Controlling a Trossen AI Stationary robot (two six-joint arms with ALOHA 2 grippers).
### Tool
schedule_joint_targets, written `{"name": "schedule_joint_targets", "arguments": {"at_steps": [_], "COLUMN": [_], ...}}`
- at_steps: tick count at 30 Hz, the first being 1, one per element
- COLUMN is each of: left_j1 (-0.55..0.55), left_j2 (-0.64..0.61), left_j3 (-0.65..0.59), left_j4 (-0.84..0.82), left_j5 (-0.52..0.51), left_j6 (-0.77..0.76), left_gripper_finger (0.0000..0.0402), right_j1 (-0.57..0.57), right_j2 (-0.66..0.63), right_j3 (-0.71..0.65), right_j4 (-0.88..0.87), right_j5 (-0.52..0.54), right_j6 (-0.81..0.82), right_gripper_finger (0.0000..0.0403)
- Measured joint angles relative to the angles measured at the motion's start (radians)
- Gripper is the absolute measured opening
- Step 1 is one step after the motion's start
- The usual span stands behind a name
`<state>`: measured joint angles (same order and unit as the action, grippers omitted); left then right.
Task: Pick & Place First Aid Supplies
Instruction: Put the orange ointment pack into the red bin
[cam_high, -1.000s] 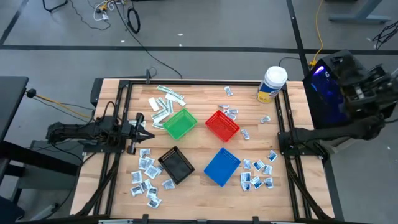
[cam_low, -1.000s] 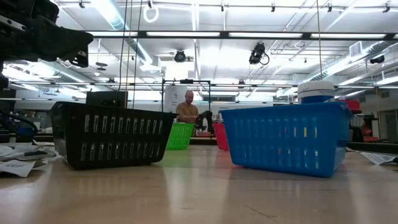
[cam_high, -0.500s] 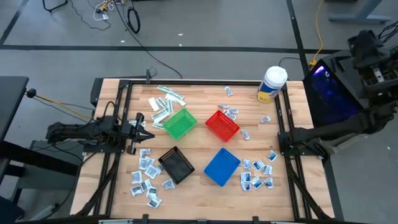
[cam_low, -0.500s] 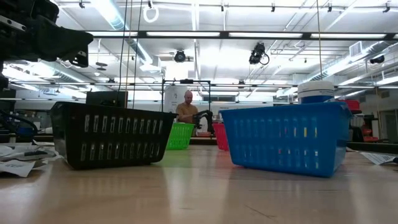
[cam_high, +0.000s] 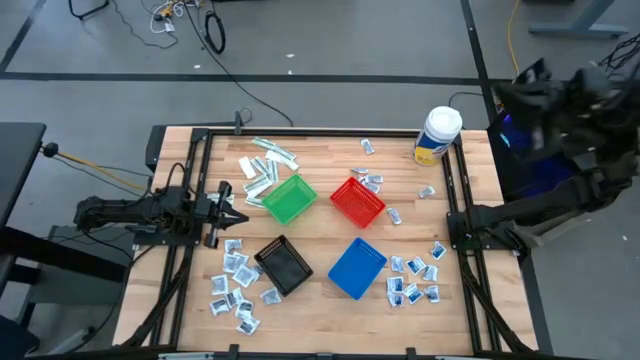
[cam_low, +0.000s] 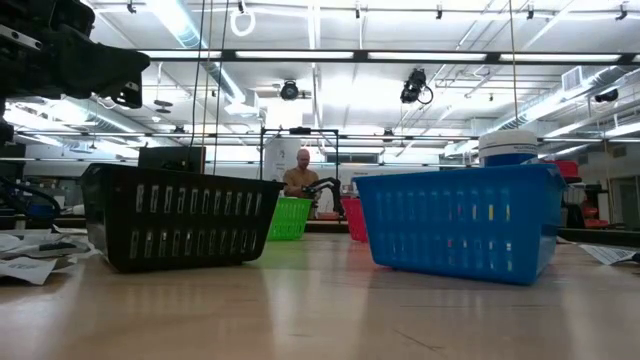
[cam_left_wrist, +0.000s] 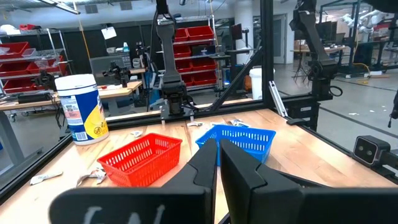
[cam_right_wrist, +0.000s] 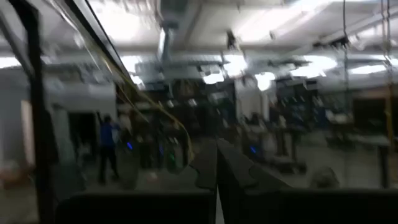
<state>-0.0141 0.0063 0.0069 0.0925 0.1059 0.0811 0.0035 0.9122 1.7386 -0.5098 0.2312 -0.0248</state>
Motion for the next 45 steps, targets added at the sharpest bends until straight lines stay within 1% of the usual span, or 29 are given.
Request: {"name": "schedule_joint_targets", "arguments": {"at_steps": [3, 8, 10, 14, 18, 22, 27, 33, 41, 43, 45], "left_j1": [0.000, 0.000, 0.000, 0.000, 0.000, 0.000, 0.000, 0.000, 0.000, 0.000, 0.000], "left_j2": [0.000, 0.000, 0.000, 0.000, 0.000, 0.000, 0.000, 0.000, 0.000, 0.000, 0.000], "left_j3": [0.000, 0.000, 0.000, 0.000, 0.000, 0.000, 0.000, 0.000, 0.000, 0.000, 0.000], "left_j4": [0.000, 0.000, 0.000, 0.000, 0.000, 0.000, 0.000, 0.000, 0.000, 0.000, 0.000], "left_j5": [0.000, 0.000, 0.000, 0.000, 0.000, 0.000, 0.000, 0.000, 0.000, 0.000, 0.000], "left_j6": [0.000, 0.000, 0.000, 0.000, 0.000, 0.000, 0.000, 0.000, 0.000, 0.000, 0.000], "left_gripper_finger": [0.0025, 0.0025, 0.0025, 0.0025, 0.0025, 0.0025, 0.0025, 0.0025, 0.0025, 0.0025, 0.0025], "right_j1": [0.000, 0.000, 0.000, 0.000, 0.000, -0.001, -0.001, 0.000, -0.005, -0.028, -0.070], "right_j2": [0.016, 0.043, 0.055, 0.082, 0.105, 0.135, 0.178, 0.224, 0.278, 0.290, 0.298], "right_j3": [0.000, 0.000, 0.000, 0.000, 0.000, 0.000, 0.000, 0.000, 0.001, 0.001, 0.000], "right_j4": [-0.093, -0.197, -0.219, -0.234, -0.228, -0.223, -0.206, -0.200, -0.253, -0.302, -0.363], "right_j5": [0.049, 0.057, 0.080, 0.124, 0.152, 0.159, 0.213, 0.214, 0.196, 0.174, 0.124], "right_j6": [-0.018, -0.006, -0.008, -0.019, -0.062, -0.070, -0.096, -0.089, -0.100, -0.103, -0.103], "right_gripper_finger": [0.0006, 0.0006, 0.0006, 0.0006, 0.0006, 0.0006, 0.0006, 0.0006, 0.0006, 0.0006, 0.0006]}}
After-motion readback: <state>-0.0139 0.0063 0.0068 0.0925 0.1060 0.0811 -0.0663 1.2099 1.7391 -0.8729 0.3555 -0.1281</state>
